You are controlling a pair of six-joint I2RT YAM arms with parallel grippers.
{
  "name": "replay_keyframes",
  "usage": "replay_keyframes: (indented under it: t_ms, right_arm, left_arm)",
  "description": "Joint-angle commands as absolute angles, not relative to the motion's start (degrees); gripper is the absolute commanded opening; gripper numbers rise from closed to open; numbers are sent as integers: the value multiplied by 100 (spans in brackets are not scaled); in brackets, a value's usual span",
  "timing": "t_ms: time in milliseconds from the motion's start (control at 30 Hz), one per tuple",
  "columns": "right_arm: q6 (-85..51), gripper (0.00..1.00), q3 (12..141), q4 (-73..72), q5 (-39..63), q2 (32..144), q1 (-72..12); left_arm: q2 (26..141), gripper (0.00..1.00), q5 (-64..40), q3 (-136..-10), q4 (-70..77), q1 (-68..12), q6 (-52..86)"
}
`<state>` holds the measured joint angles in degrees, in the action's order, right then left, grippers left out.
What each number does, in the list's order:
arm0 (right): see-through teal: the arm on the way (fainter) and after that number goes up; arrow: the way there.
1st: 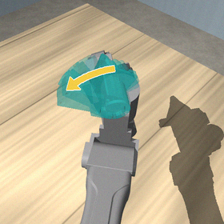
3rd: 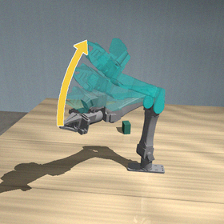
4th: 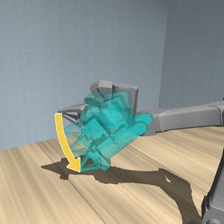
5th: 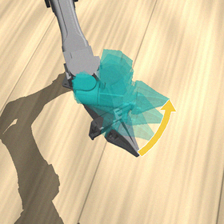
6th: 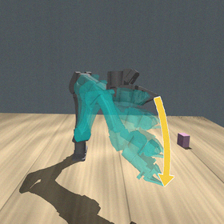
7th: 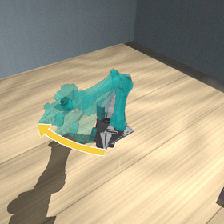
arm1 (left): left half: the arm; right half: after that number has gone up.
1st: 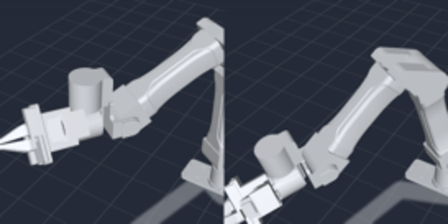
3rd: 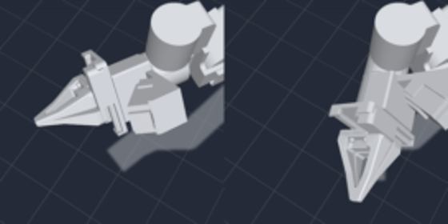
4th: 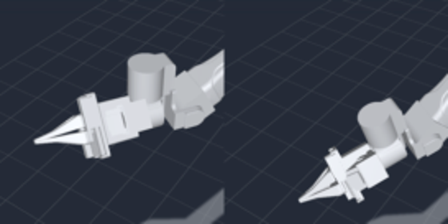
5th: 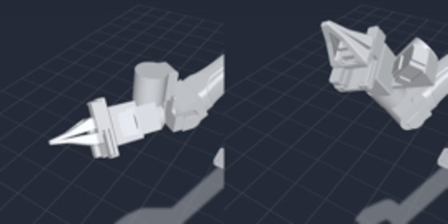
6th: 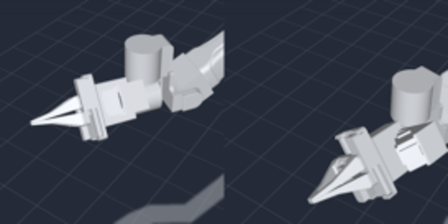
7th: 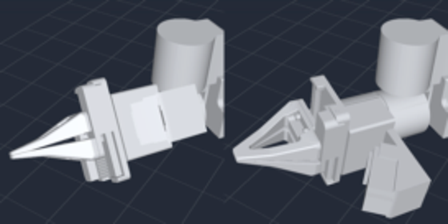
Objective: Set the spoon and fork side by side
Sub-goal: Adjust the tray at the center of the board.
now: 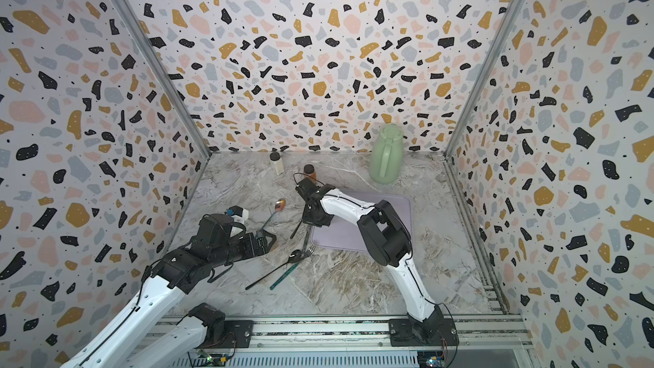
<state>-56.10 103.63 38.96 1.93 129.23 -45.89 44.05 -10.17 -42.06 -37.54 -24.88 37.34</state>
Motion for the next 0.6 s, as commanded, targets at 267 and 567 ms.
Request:
replay_keyframes:
  t_ms: [267,567]
  right_arm:
    - [-5882,0,11021,3667,312,13116,-5000]
    - [-5958,0,11583,3717,297,13517,-5375]
  left_arm:
    - [3980,96,-677,-4617,-4109,-2513,3739]
    - [3838,96,-695,-4685,-4291,-2512,3720]
